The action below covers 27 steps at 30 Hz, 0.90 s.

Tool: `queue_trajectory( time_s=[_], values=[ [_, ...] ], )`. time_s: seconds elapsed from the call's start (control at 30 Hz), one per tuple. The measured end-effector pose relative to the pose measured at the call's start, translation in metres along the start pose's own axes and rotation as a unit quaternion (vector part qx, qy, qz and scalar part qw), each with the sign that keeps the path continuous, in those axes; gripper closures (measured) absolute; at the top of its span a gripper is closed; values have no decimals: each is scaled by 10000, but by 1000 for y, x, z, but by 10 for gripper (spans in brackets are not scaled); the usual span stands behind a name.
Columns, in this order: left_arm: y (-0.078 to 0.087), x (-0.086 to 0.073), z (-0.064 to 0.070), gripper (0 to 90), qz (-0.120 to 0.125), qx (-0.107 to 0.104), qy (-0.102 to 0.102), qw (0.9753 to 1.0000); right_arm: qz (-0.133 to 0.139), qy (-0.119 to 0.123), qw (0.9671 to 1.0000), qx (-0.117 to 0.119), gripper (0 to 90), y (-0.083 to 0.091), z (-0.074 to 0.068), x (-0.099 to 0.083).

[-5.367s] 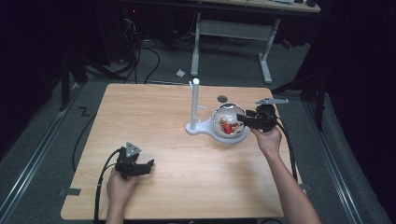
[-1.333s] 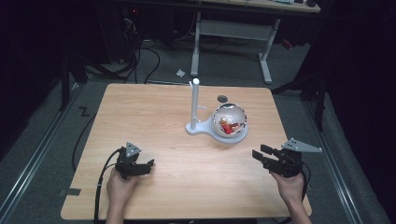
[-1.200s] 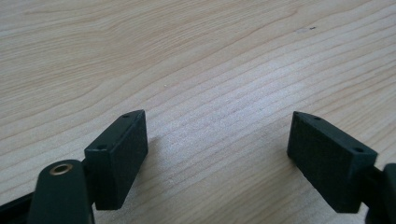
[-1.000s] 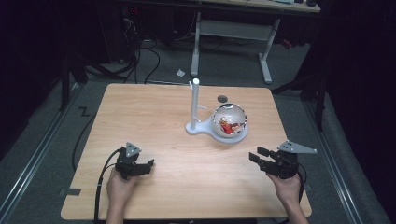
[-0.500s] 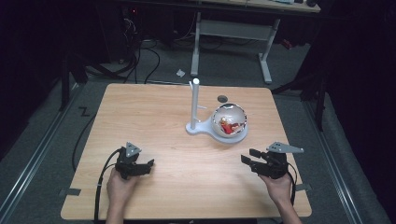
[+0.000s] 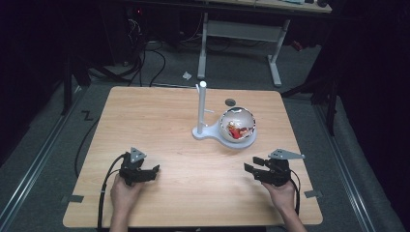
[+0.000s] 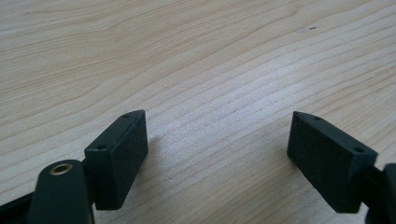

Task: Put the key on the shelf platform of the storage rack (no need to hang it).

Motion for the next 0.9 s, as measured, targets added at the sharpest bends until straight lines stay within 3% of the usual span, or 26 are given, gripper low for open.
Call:
queue_trajectory(
  time_s=[0.9],
  values=[
    [0,0,0,205,1,0,1,10000,-192,13,9998,-45,444,-29,-4,-25]
  ],
)
Point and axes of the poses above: each handheld gripper's, and its own axes: y roughly backward along the jaws, x roughly out of its top, z roughly to its right, the point moved 8 cm from there along -y, roughly forward along the jaws, and after that the axes turned 11 degrees about z, right-handed, at the moved point
